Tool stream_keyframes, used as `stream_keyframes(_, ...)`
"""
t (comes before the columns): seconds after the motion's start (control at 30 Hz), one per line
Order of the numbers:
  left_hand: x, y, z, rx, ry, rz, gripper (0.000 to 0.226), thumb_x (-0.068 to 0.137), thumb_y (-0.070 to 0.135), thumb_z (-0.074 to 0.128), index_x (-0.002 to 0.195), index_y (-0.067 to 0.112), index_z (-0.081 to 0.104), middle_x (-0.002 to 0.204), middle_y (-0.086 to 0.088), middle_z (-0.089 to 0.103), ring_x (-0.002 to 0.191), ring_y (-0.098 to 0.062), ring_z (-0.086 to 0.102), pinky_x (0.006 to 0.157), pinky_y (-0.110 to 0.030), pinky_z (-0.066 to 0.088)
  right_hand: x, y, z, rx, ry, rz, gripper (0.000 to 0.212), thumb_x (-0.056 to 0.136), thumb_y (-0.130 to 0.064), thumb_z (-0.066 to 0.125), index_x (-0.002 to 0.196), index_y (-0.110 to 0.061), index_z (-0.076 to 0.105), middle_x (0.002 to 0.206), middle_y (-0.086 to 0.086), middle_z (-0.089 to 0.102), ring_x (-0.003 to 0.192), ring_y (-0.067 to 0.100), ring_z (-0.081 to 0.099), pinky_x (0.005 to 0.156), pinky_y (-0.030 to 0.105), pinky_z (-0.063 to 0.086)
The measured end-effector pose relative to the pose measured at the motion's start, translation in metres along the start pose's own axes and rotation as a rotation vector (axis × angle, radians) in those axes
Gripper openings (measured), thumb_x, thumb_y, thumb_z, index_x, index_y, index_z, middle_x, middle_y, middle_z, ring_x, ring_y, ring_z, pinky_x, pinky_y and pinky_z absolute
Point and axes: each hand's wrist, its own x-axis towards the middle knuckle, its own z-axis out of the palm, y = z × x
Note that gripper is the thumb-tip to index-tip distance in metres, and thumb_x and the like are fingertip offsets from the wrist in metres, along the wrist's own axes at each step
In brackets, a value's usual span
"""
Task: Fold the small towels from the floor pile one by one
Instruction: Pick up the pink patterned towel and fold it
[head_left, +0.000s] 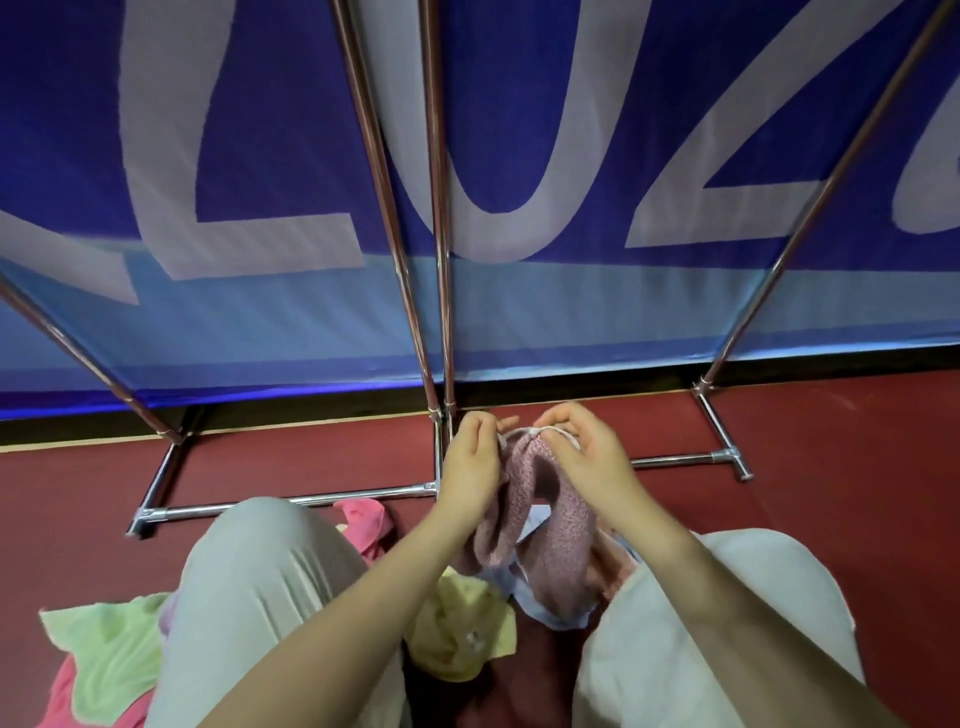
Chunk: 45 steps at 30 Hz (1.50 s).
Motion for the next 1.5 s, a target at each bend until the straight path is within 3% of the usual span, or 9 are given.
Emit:
stream_keyframes(0.1,0.002,-0.003,0.016,0.008,-0.043,-0.009,0.025,0.103,0.013,0.038,0.081,0.009,0.049,0.07,0.004,0.05,0.058,0.007,0.047,0.062,-0.017,0.04,0.002,0.0,-0.005,0.057,0.001,0.001,0.031,0.087,0.004,0.055,0.083,-0.025,0.063,0.089,0.0,0.07,0.092,0.01,0.065,0.085,0.019,0.048)
stream_keyframes(0.27,0.004,-0.01,0.035,0.023,-0.121,-0.046,0.026,0.101,0.016,0.043,0.079,0.019,0.054,0.081,0.0,0.054,0.077,-0.011,0.049,0.078,-0.031,0.041,0.002,-0.003,-0.013,0.098,0.067,0.028,0.031,0.087,0.005,0.056,0.084,-0.024,0.066,0.086,-0.01,0.069,0.085,-0.002,0.063,0.08,0.012,0.046)
stream_keyframes(0.4,-0.005,-0.002,0.035,-0.049,-0.119,-0.037,0.024,0.103,0.014,0.039,0.098,0.014,0.063,0.099,0.001,0.064,0.088,-0.005,0.058,0.078,-0.011,0.044,-0.001,-0.007,-0.009,0.151,0.096,0.08,0.022,0.089,0.002,0.058,0.084,-0.018,0.066,0.082,-0.007,0.069,0.079,0.001,0.064,0.074,0.014,0.047)
stream_keyframes(0.47,-0.01,0.0,0.032,-0.055,-0.116,-0.019,0.03,0.103,0.017,0.037,0.103,0.016,0.067,0.105,0.003,0.068,0.096,-0.003,0.061,0.081,-0.01,0.044,-0.003,-0.008,-0.005,0.138,0.101,0.095,0.016,0.089,-0.001,0.059,0.085,-0.016,0.063,0.079,-0.003,0.068,0.076,0.004,0.064,0.071,0.015,0.047)
stream_keyframes(0.67,-0.012,-0.013,0.017,-0.055,-0.098,-0.14,0.053,0.091,0.055,0.034,0.097,0.015,0.069,0.101,-0.008,0.071,0.098,-0.02,0.064,0.095,-0.046,0.048,-0.007,-0.014,0.009,0.074,0.06,0.093,0.012,0.088,-0.004,0.061,0.083,-0.015,0.062,0.08,0.001,0.068,0.075,0.005,0.062,0.071,0.016,0.047)
stream_keyframes(0.83,-0.022,0.002,-0.013,-0.016,0.003,0.027,0.043,0.104,0.028,0.04,0.085,-0.008,0.054,0.077,-0.008,0.051,0.072,-0.011,0.045,0.074,-0.035,0.041,-0.007,-0.025,0.023,0.004,0.003,0.053,0.019,0.087,-0.007,0.064,0.079,-0.023,0.061,0.083,-0.005,0.067,0.08,0.007,0.063,0.071,0.016,0.047)
stream_keyframes(1.13,-0.012,0.011,-0.075,0.045,0.154,0.132,0.028,0.099,0.022,0.05,0.072,0.014,0.049,0.065,0.005,0.045,0.061,-0.005,0.04,0.06,-0.025,0.034,-0.015,-0.022,0.045,-0.113,-0.219,0.087,0.013,0.088,-0.015,0.066,0.077,-0.018,0.061,0.055,-0.011,0.052,0.05,-0.002,0.042,0.051,0.013,0.032)
stream_keyframes(1.33,-0.002,0.006,-0.116,0.092,0.273,0.13,0.032,0.097,0.019,0.055,0.067,0.022,0.046,0.064,0.007,0.043,0.059,-0.005,0.037,0.058,-0.021,0.032,-0.028,-0.006,0.036,-0.269,-0.25,0.086,0.022,0.087,-0.022,0.067,0.069,-0.028,0.056,0.068,-0.008,0.055,0.067,0.003,0.047,0.066,0.025,0.036)
stream_keyframes(1.5,-0.002,0.011,-0.129,0.066,0.321,0.113,0.025,0.097,0.018,0.054,0.073,0.023,0.052,0.072,0.006,0.05,0.068,-0.007,0.044,0.065,-0.024,0.037,-0.041,-0.002,0.025,-0.278,-0.279,0.132,0.015,0.085,-0.024,0.07,0.073,-0.02,0.062,0.075,-0.006,0.061,0.071,0.002,0.053,0.071,0.025,0.04)
